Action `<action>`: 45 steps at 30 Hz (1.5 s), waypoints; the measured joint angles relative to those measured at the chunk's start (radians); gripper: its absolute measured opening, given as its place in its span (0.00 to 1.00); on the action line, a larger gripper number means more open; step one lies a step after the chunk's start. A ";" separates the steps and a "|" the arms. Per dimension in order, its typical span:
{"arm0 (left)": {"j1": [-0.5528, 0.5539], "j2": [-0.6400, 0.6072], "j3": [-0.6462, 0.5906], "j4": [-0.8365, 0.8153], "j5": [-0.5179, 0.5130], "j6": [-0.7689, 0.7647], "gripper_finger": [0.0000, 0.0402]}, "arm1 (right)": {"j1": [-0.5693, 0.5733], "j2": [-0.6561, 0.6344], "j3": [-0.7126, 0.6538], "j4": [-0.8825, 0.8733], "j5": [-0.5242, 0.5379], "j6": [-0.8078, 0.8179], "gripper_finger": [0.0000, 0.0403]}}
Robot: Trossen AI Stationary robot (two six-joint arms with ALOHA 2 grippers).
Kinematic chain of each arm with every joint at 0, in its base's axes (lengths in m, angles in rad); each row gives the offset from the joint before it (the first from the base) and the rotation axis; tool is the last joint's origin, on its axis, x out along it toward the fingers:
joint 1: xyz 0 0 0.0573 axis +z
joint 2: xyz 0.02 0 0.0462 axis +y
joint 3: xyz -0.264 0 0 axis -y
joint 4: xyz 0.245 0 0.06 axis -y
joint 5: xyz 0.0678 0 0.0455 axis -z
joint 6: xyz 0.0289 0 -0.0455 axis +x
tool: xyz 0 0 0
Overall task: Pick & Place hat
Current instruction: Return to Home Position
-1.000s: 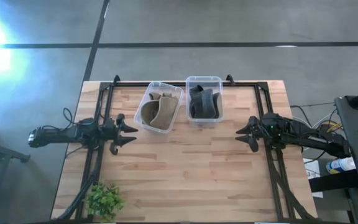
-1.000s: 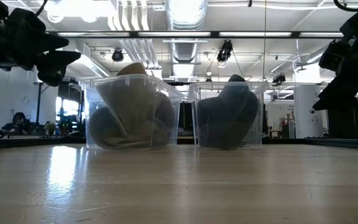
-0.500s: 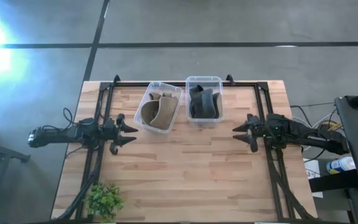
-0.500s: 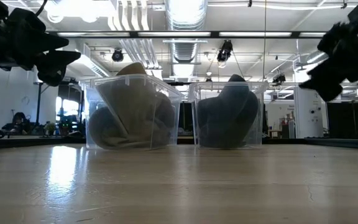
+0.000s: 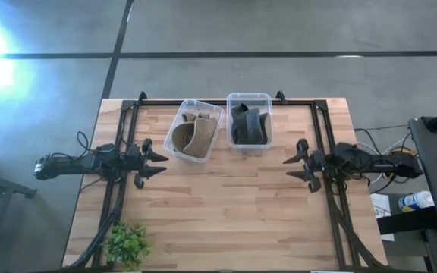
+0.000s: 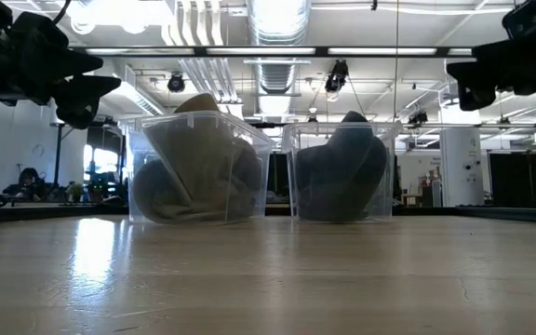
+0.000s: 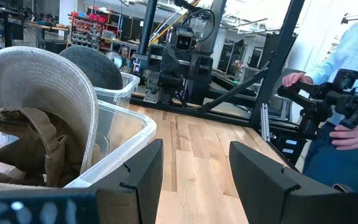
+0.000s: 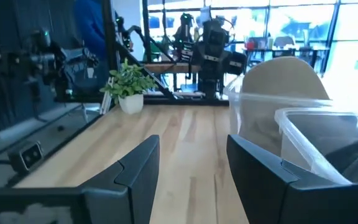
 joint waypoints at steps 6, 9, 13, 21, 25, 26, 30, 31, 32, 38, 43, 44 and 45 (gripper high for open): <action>0.000 0.000 0.000 0.000 0.000 0.000 0.45 | 0.000 -0.051 -0.046 0.015 0.007 0.009 0.45; -0.001 0.000 0.000 0.000 0.000 0.000 0.45 | 0.000 -0.058 -0.046 0.013 0.010 -0.015 0.45; -0.001 0.002 0.000 -0.001 0.000 0.000 0.45 | 0.000 -0.047 -0.046 0.012 0.010 -0.009 0.45; 0.000 0.002 0.000 -0.001 0.000 0.000 0.45 | 0.000 -0.031 -0.046 0.012 0.010 0.042 0.45; 0.000 0.002 0.000 -0.002 -0.001 0.000 0.45 | 0.000 -0.031 -0.046 0.013 0.010 0.033 0.45; 0.000 0.002 0.000 -0.002 -0.001 0.000 0.45 | 0.000 -0.030 -0.046 0.013 0.010 0.033 0.45; 0.000 0.002 0.000 -0.002 -0.001 0.000 0.45 | 0.000 -0.031 -0.046 0.013 0.010 0.032 0.45; 0.000 0.002 0.000 -0.002 -0.001 0.000 0.45 | 0.000 -0.031 -0.046 0.013 0.010 0.032 0.45; 0.000 0.002 0.000 -0.002 -0.001 0.000 0.45 | 0.000 -0.031 -0.046 0.013 0.010 0.032 0.45; 0.000 0.002 0.000 -0.002 -0.001 0.000 0.45 | 0.000 -0.031 -0.046 0.013 0.010 0.032 0.45; 0.000 0.002 0.000 -0.003 -0.001 0.000 0.45 | 0.000 -0.031 -0.046 0.013 0.010 0.032 0.45; 0.000 0.002 0.000 -0.003 -0.001 0.000 0.45 | 0.000 -0.031 -0.046 0.013 0.010 0.032 0.45; 0.000 0.002 0.000 -0.003 -0.001 0.000 0.45 | 0.000 -0.031 -0.046 0.013 0.010 0.032 0.45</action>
